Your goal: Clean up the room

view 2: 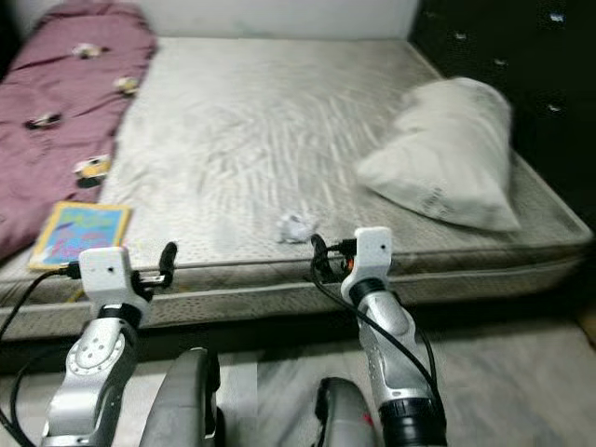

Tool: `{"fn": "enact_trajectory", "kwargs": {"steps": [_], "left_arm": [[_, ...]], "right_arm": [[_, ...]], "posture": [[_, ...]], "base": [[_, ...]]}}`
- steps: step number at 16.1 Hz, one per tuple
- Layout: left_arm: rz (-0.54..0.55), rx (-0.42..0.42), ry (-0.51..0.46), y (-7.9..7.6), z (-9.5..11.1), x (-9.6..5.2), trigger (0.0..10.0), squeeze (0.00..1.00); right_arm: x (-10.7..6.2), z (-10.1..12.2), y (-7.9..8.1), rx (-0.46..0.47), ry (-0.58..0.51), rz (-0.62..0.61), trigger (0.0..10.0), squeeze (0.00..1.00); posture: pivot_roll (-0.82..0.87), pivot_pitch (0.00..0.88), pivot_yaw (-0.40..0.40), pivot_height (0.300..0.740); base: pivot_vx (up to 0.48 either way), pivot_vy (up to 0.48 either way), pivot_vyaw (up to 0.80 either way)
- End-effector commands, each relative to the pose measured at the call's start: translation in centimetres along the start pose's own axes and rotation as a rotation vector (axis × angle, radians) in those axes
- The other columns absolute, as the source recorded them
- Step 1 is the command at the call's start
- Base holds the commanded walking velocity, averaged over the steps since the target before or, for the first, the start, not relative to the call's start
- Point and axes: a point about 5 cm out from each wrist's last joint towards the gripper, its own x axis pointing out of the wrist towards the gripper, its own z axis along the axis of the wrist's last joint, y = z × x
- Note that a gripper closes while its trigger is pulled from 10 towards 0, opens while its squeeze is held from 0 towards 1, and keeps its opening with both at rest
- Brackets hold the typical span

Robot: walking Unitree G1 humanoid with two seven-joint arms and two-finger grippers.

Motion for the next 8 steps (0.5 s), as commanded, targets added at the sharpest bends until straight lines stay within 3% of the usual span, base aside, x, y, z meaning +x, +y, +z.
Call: {"fn": "enact_trajectory", "kwargs": {"steps": [1,6,8], "left_arm": [[-0.015,0.002,-0.012,-0.06,0.22,-0.12,10.0,0.00],[-0.010,0.004,0.001,-0.05,-0.04,-0.25,10.0,0.00],[-0.010,0.007,0.003,-0.06,-0.07,-0.29,10.0,0.00]], "right_arm": [[-0.03,-0.08,-0.02,-0.015,0.002,0.012,10.0,0.00],[-0.16,-0.25,0.41,-0.013,0.003,0.035,10.0,0.00],[-0.11,-0.26,0.38,-0.012,0.006,0.032,10.0,0.00]], "posture": [[0.00,0.076,-0.033,0.632],[0.00,0.086,-0.035,0.632],[0.00,0.089,-0.035,0.632]], "base": [[0.326,0.000,0.00],[0.278,0.000,0.74],[0.279,0.000,0.22]]}}
